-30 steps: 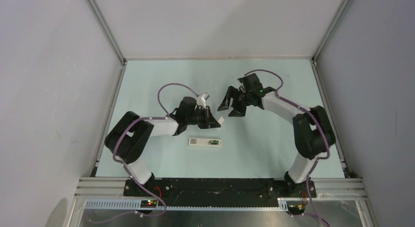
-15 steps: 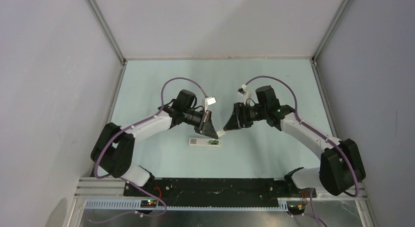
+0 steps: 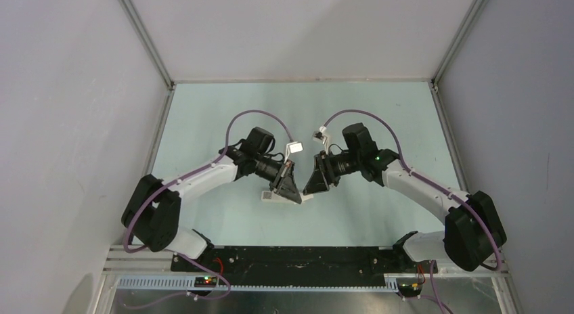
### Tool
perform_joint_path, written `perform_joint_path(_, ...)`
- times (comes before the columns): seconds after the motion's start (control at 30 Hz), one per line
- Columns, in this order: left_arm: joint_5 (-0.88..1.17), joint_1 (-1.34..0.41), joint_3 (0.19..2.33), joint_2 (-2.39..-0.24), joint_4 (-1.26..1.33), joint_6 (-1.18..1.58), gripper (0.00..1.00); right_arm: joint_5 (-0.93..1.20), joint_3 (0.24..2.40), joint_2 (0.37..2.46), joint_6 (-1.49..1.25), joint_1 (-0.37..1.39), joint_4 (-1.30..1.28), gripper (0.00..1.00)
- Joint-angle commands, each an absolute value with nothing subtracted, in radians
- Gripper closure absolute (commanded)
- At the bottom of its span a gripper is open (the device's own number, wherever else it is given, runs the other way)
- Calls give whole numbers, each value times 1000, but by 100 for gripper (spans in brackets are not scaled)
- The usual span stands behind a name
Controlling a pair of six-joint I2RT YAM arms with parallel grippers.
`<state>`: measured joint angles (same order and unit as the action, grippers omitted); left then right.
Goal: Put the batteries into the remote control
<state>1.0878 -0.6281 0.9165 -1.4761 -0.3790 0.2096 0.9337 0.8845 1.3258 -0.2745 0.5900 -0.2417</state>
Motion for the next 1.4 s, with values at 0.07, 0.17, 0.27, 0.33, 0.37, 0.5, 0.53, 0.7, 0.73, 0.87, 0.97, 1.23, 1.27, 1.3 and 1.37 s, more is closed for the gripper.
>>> perform_joint_path(0.07,1124,-629,955,-1432,-383,178,96,984,861,1290,-247,584,-241,38)
perform_joint_path(0.17,1123,-630,958,-1429,-383,176,97,1040,854,1301,-293,556,-203,39)
perform_joint_path(0.27,1117,-629,970,-1424,-385,171,98,1070,853,1319,-303,543,-193,47)
perform_joint_path(0.33,1112,-628,977,-1423,-385,170,98,1073,853,1325,-306,543,-191,52)
perform_joint_path(0.37,1111,-629,982,-1424,-384,170,98,1074,853,1327,-308,543,-185,53)
perform_joint_path(0.5,1114,-626,993,-1430,-385,168,98,1081,853,1348,-326,543,-159,59)
perform_joint_path(0.53,1115,-626,994,-1432,-385,169,98,1082,853,1353,-328,545,-155,59)
perform_joint_path(0.7,1116,-617,991,-1427,-384,168,98,1089,840,1364,-380,541,-97,83)
perform_joint_path(0.73,1116,-613,991,-1424,-384,167,97,1097,835,1366,-404,534,-65,87)
perform_joint_path(0.87,1086,-593,982,-1398,-385,165,67,1105,823,1360,-441,528,-26,100)
perform_joint_path(0.97,1008,-581,981,-1354,-385,152,38,1106,822,1348,-455,523,-20,100)
perform_joint_path(1.23,526,-557,908,-1157,-378,-90,32,1015,784,1334,-477,445,-105,100)
perform_joint_path(1.27,496,-557,880,-1147,-378,-130,31,1009,780,1334,-479,439,-117,100)
perform_joint_path(1.3,495,-557,864,-1126,-376,-226,30,997,772,1336,-480,430,-123,100)
perform_joint_path(1.37,513,-563,811,-1098,-374,-411,24,987,764,1338,-484,425,-135,100)
